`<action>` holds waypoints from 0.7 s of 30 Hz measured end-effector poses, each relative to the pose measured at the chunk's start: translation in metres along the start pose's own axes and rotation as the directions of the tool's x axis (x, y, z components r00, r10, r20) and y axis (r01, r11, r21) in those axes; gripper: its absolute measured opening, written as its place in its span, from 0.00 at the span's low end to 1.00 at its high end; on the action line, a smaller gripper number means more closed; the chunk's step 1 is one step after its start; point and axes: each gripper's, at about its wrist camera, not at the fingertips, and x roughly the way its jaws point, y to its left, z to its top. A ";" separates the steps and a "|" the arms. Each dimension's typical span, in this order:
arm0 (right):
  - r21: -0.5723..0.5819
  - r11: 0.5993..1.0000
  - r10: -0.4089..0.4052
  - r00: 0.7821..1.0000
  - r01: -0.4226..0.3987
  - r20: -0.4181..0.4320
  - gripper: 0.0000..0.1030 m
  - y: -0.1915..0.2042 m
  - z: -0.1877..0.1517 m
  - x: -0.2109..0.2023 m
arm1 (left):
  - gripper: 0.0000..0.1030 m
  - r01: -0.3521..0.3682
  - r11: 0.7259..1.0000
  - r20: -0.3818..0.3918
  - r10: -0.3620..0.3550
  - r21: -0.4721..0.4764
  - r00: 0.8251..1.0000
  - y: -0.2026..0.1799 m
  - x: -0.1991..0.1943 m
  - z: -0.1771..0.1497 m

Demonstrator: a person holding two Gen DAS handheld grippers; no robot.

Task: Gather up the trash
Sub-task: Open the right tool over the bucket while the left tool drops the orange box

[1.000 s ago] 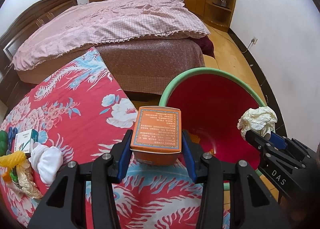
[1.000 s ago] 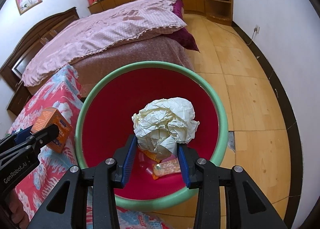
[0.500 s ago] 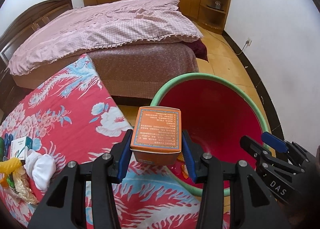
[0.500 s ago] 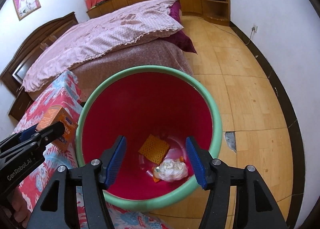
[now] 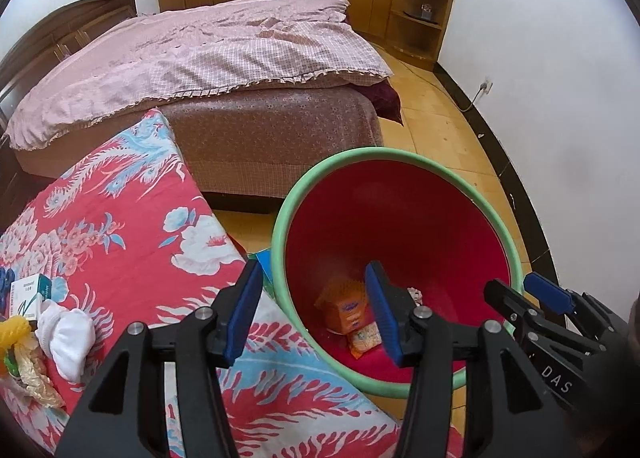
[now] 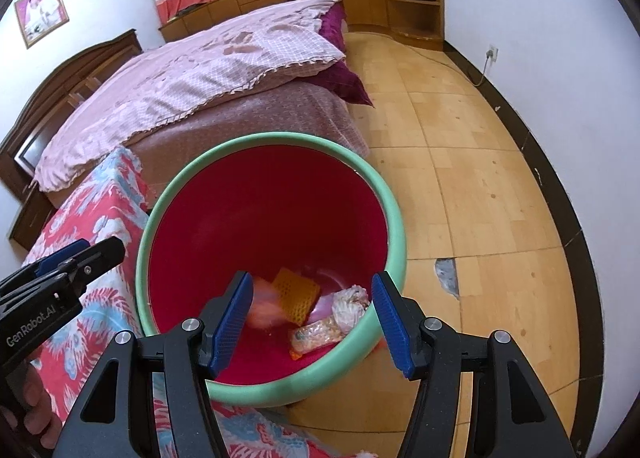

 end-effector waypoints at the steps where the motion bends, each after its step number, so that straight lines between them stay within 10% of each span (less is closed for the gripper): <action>1: 0.001 1.000 0.000 1.000 0.000 0.001 0.61 0.000 0.000 0.000 | 0.52 -0.001 1.000 0.000 0.001 -0.003 1.000 0.001 -0.001 -0.001; 21: -0.046 0.997 0.062 0.998 -0.060 0.034 0.61 0.033 -0.006 -0.026 | 0.52 -0.078 0.991 0.025 0.081 -0.105 0.996 0.046 -0.042 -0.027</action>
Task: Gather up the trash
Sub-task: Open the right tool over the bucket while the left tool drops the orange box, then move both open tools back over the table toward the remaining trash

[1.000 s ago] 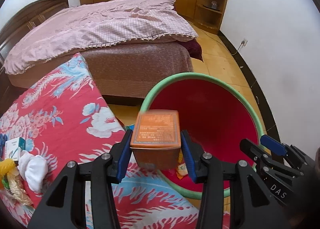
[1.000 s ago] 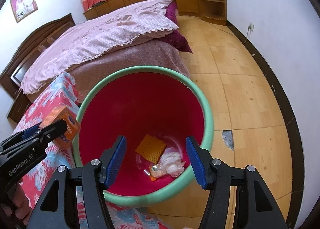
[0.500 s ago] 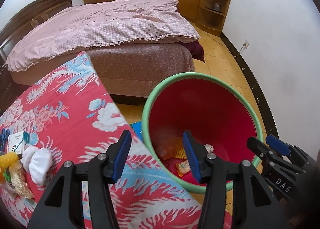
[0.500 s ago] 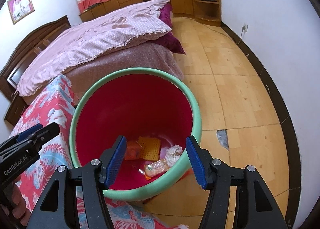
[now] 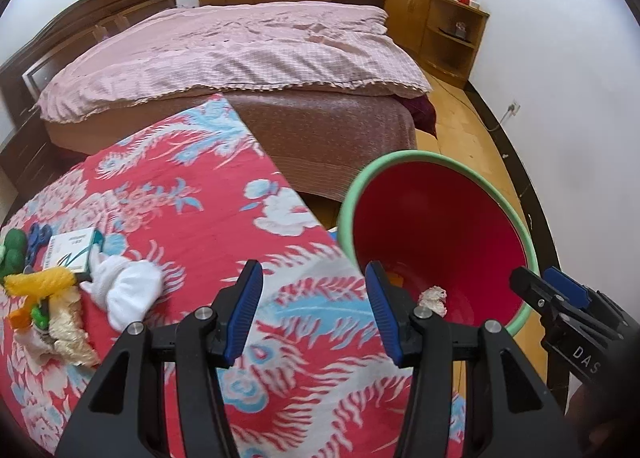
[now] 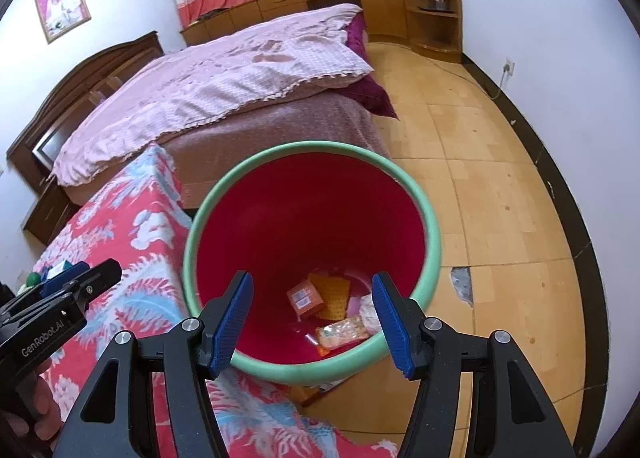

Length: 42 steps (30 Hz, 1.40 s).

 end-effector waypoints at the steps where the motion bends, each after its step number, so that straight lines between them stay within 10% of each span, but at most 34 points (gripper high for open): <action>1: -0.004 1.000 0.004 1.000 -0.004 0.001 0.61 0.002 0.000 -0.001 | 0.52 -0.005 1.000 0.003 0.005 -0.005 1.000 0.003 -0.002 -0.001; 42: -0.245 0.928 0.266 0.959 -0.281 -0.094 0.61 0.148 -0.021 0.004 | 0.52 -0.235 0.925 0.042 0.259 -0.299 0.965 0.153 -0.076 -0.045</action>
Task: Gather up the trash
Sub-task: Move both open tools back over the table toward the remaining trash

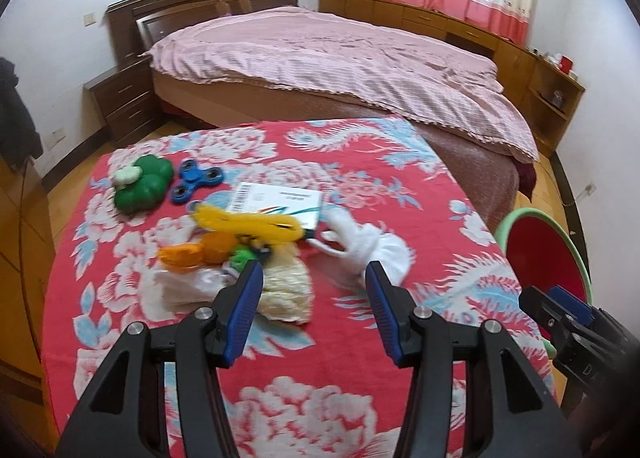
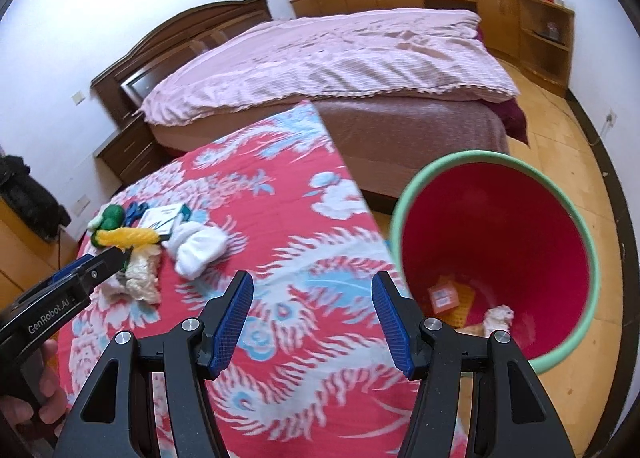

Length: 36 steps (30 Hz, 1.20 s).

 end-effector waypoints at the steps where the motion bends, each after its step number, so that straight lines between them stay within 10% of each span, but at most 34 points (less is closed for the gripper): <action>1: -0.005 1.000 0.007 1.000 -0.007 -0.003 0.61 0.003 0.000 0.001 | 0.52 -0.007 1.000 0.001 0.007 -0.008 1.000 0.005 -0.001 0.000; 17: -0.059 0.994 0.091 0.995 -0.093 -0.041 0.61 0.064 -0.002 0.031 | 0.52 -0.097 0.991 -0.017 0.096 -0.091 0.995 0.087 0.009 -0.004; 36: -0.102 0.989 0.094 0.992 -0.103 -0.087 0.62 0.082 0.011 0.085 | 0.57 0.014 0.985 -0.074 -0.027 -0.170 0.997 0.116 0.060 -0.012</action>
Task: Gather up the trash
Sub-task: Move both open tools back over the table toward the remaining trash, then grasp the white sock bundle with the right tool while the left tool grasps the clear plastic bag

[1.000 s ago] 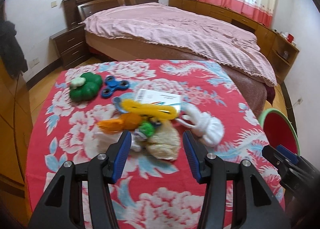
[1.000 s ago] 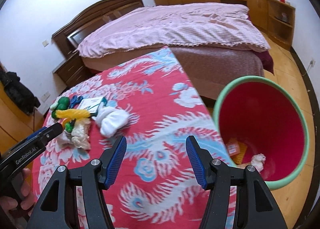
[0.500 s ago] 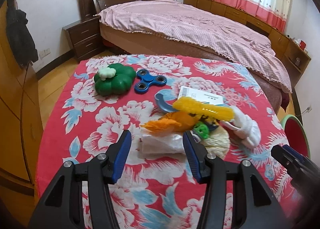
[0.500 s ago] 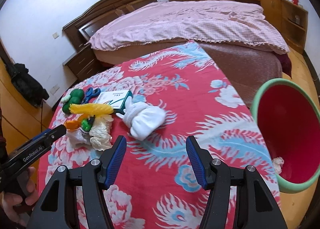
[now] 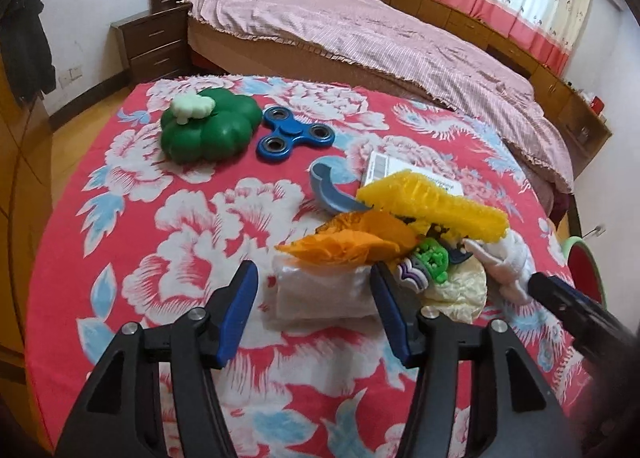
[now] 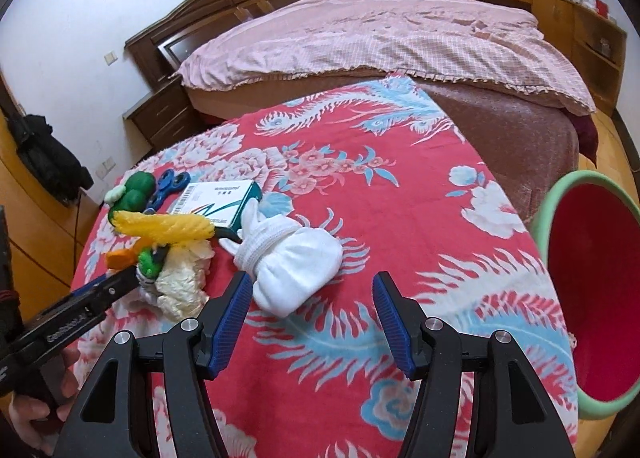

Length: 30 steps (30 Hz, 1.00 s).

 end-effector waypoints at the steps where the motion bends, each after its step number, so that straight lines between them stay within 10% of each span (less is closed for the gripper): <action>1: -0.005 1.000 0.001 1.000 -0.001 -0.008 0.62 0.000 0.002 0.004 | 0.57 0.008 1.000 -0.001 -0.008 0.001 1.000 0.000 0.001 0.001; 14: -0.072 0.996 0.048 0.995 -0.055 -0.087 0.62 0.011 0.016 0.032 | 0.57 0.067 0.994 -0.019 -0.069 -0.090 0.997 0.013 0.004 0.001; 20: -0.097 0.991 0.086 0.995 -0.090 -0.047 0.34 0.016 0.011 0.031 | 0.57 0.083 0.995 -0.003 -0.083 -0.062 0.997 0.008 0.003 -0.003; 30: -0.047 0.994 0.101 0.995 -0.102 -0.007 0.27 0.008 -0.006 -0.007 | 0.57 0.125 0.989 -0.005 -0.126 -0.085 0.992 0.011 0.003 -0.012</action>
